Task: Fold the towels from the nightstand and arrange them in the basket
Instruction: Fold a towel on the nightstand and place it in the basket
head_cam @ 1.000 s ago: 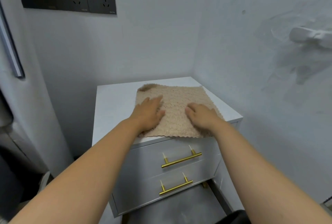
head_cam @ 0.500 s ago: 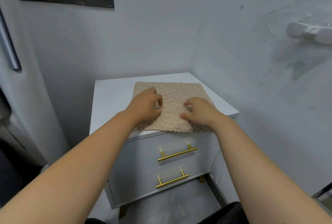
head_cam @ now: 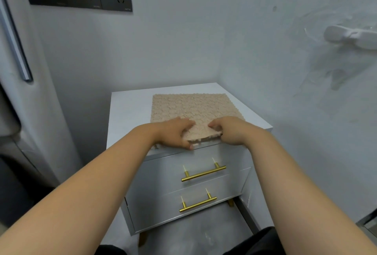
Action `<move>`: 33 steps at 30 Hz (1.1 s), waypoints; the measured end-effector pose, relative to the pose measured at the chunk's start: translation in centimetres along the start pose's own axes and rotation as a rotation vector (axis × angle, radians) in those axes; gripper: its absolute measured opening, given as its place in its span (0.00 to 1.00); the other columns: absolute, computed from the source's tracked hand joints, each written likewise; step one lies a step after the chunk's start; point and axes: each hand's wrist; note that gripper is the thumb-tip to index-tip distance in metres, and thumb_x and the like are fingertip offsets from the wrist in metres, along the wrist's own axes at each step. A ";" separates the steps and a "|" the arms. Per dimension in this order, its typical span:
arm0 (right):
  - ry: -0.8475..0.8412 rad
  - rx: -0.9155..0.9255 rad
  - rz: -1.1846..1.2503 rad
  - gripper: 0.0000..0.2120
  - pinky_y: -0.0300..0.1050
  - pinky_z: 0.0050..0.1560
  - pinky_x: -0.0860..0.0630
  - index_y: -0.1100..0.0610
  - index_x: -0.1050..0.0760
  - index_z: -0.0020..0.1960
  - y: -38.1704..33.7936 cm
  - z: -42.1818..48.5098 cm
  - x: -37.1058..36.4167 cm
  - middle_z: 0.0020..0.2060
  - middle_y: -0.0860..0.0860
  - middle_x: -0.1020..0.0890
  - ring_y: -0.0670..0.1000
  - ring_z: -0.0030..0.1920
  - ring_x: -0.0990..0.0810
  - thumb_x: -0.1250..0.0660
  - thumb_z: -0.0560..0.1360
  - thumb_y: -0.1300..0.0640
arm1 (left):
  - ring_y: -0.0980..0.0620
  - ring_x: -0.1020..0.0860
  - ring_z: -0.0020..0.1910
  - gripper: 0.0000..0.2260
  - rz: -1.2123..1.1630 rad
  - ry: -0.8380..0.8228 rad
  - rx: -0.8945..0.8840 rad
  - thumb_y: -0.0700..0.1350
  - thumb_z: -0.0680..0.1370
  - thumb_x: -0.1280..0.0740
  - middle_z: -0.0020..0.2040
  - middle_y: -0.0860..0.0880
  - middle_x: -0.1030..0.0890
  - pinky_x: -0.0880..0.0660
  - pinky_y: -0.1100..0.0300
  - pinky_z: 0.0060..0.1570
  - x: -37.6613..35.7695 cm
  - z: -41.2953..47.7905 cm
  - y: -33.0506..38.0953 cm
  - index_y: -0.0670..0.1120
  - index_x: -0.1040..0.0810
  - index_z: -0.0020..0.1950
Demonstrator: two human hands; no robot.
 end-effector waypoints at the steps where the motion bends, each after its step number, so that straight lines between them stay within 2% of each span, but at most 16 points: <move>1: 0.038 -0.014 0.016 0.27 0.43 0.61 0.32 0.54 0.30 0.70 0.0 -0.2 0.4 0.68 0.53 0.28 0.55 0.66 0.29 0.43 0.73 0.71 | 0.50 0.38 0.73 0.33 -0.124 0.039 0.000 0.52 0.77 0.33 0.76 0.49 0.39 0.41 0.59 0.69 0.4 -0.2 0.0 0.49 0.45 0.77; 3: 0.118 -0.072 0.022 0.23 0.41 0.52 0.30 0.57 0.25 0.65 0.4 -0.3 0.7 0.63 0.55 0.24 0.55 0.59 0.25 0.42 0.73 0.70 | 0.53 0.31 0.67 0.23 -0.275 0.139 0.009 0.45 0.78 0.35 0.70 0.50 0.30 0.37 0.62 0.63 1.0 -0.7 -0.2 0.49 0.34 0.73; 6: 0.238 -0.220 0.054 0.14 0.41 0.39 0.32 0.58 0.20 0.51 1.7 -0.2 0.7 0.49 0.55 0.20 0.55 0.43 0.25 0.40 0.72 0.68 | 0.50 0.25 0.54 0.12 -0.262 0.264 0.085 0.41 0.75 0.34 0.54 0.47 0.20 0.29 0.57 0.54 1.2 -1.2 -1.6 0.46 0.20 0.59; 8: 0.331 -0.295 0.128 0.09 0.40 0.35 0.33 0.59 0.22 0.41 2.9 -0.1 0.7 0.40 0.55 0.21 0.57 0.41 0.26 0.40 0.70 0.68 | 0.48 0.22 0.44 0.06 -0.355 0.317 0.118 0.43 0.75 0.32 0.46 0.46 0.17 0.26 0.56 0.46 1.3 -1.6 -2.7 0.45 0.17 0.49; 10: 0.411 -0.360 0.298 0.10 0.39 0.37 0.33 0.59 0.20 0.43 3.9 0.1 0.7 0.39 0.55 0.21 0.57 0.43 0.24 0.39 0.70 0.68 | 0.53 0.26 0.35 0.05 -0.530 0.407 0.150 0.45 0.74 0.30 0.38 0.48 0.19 0.29 0.61 0.36 1.4 -2.1 -3.4 0.43 0.17 0.43; 13: 0.568 -0.421 0.574 0.08 0.40 0.33 0.35 0.64 0.21 0.39 5.1 0.6 0.7 0.31 0.62 0.24 0.53 0.39 0.28 0.39 0.69 0.70 | 0.54 0.28 0.34 0.05 -0.766 0.604 0.231 0.44 0.73 0.28 0.34 0.50 0.22 0.33 0.64 0.34 1.2 -2.4 -4.6 0.45 0.19 0.39; 15: 0.653 -0.422 0.754 0.08 0.41 0.38 0.35 0.68 0.20 0.41 5.9 1.0 0.6 0.34 0.65 0.23 0.50 0.39 0.30 0.38 0.67 0.71 | 0.52 0.26 0.37 0.04 -0.859 0.621 0.253 0.46 0.72 0.26 0.37 0.49 0.21 0.31 0.63 0.38 1.0 -2.7 -5.3 0.46 0.18 0.41; 16: 0.659 -0.419 0.825 0.07 0.42 0.40 0.35 0.69 0.20 0.41 6.1 1.2 0.5 0.34 0.62 0.24 0.49 0.40 0.30 0.37 0.67 0.71 | 0.53 0.25 0.38 0.05 -0.882 0.593 0.256 0.47 0.71 0.25 0.39 0.49 0.20 0.30 0.62 0.40 0.9 -2.8 -5.5 0.47 0.17 0.42; 18: 0.639 -0.436 0.926 0.06 0.43 0.41 0.35 0.69 0.21 0.41 6.4 1.4 0.2 0.34 0.54 0.25 0.49 0.40 0.30 0.36 0.67 0.70 | 0.55 0.24 0.39 0.06 -0.858 0.533 0.260 0.47 0.70 0.24 0.40 0.51 0.19 0.29 0.65 0.43 0.7 -3.2 -6.2 0.47 0.17 0.44; 19: 0.628 -0.438 0.964 0.05 0.42 0.41 0.34 0.66 0.21 0.38 6.3 1.4 0.1 0.33 0.53 0.25 0.49 0.40 0.28 0.35 0.68 0.70 | 0.56 0.23 0.40 0.06 -0.823 0.517 0.262 0.46 0.70 0.24 0.40 0.52 0.18 0.29 0.66 0.43 0.7 -3.4 -6.4 0.47 0.17 0.43; 22: 0.634 -0.389 0.998 0.12 0.43 0.44 0.31 0.57 0.25 0.31 6.3 1.3 -0.3 0.31 0.53 0.24 0.53 0.40 0.25 0.34 0.71 0.68 | 0.55 0.24 0.37 0.04 -0.759 0.560 0.284 0.44 0.72 0.25 0.37 0.51 0.18 0.30 0.66 0.40 0.5 -3.5 -7.0 0.44 0.17 0.41; 24: 0.619 -0.365 0.982 0.13 0.44 0.44 0.30 0.58 0.25 0.31 6.2 1.2 -0.4 0.31 0.54 0.24 0.53 0.38 0.25 0.34 0.72 0.68 | 0.54 0.26 0.33 0.03 -0.827 0.635 0.284 0.42 0.73 0.27 0.34 0.50 0.20 0.30 0.65 0.39 0.5 -3.4 -7.3 0.43 0.18 0.40; 26: 0.593 -0.361 0.921 0.10 0.43 0.40 0.31 0.62 0.25 0.33 6.3 1.2 -0.3 0.32 0.56 0.25 0.53 0.36 0.27 0.36 0.71 0.70 | 0.55 0.27 0.30 0.05 -0.962 0.668 0.270 0.40 0.75 0.29 0.30 0.51 0.22 0.30 0.63 0.37 0.8 -3.4 -7.4 0.45 0.20 0.39; 28: 0.516 -0.345 0.882 0.09 0.41 0.36 0.30 0.64 0.26 0.36 6.4 1.0 0.2 0.32 0.57 0.26 0.54 0.34 0.27 0.40 0.69 0.74 | 0.54 0.28 0.28 0.07 -1.150 0.605 0.241 0.40 0.76 0.32 0.29 0.51 0.24 0.27 0.63 0.33 1.2 -3.4 -7.3 0.46 0.22 0.38; 30: 0.354 -0.277 0.905 0.11 0.39 0.34 0.27 0.64 0.29 0.34 6.4 0.4 0.9 0.31 0.55 0.27 0.54 0.32 0.27 0.41 0.70 0.76 | 0.53 0.27 0.30 0.10 -1.300 0.470 0.203 0.40 0.78 0.34 0.33 0.48 0.24 0.26 0.64 0.30 1.4 -3.6 -7.2 0.47 0.21 0.37; 33: 0.180 -0.206 0.871 0.14 0.35 0.31 0.27 0.62 0.30 0.33 6.7 -0.8 1.9 0.29 0.55 0.28 0.51 0.31 0.29 0.40 0.71 0.77 | 0.51 0.25 0.33 0.08 -1.267 0.307 0.209 0.41 0.77 0.33 0.36 0.47 0.23 0.25 0.62 0.33 1.3 -3.7 -7.1 0.47 0.21 0.38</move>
Point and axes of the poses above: each hand's wrist, its own z-axis towards the middle knuckle, its own x-axis out of the back of the hand, y = z × x
